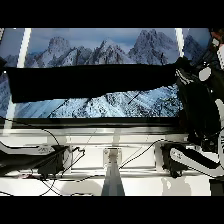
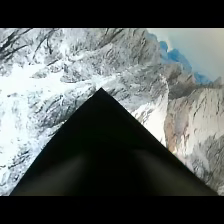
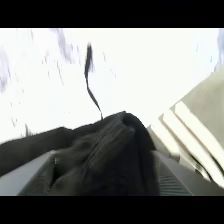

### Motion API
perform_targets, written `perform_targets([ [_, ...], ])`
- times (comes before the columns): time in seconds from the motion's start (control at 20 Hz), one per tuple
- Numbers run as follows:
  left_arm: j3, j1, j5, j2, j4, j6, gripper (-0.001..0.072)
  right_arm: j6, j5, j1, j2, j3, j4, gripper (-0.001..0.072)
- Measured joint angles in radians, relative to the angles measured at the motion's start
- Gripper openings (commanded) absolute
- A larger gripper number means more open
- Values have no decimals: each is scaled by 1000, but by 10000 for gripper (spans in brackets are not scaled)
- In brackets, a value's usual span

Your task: Fold the clothes and pants, and hang the long-sleeved shirts on hangers.

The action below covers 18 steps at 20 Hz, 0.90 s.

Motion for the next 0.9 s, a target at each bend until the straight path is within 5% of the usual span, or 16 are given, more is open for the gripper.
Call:
perform_targets([
  [0.3, 3, 29, -197, 9, 23, 28, 605, 3, -14, 0, -6, 2, 33, 689],
  [0.5, -27, 100, -399, 60, 184, 33, 596, -14, 82, 0, -7, 2, 40, 688],
  [0.65, -147, 198, -429, 164, 239, 35, 598, -51, 155, 0, -7, 2, 44, 688],
  [0.9, -352, 336, -379, 238, -29, 116, 624, -86, 206, 30, -7, 2, 56, 688],
])
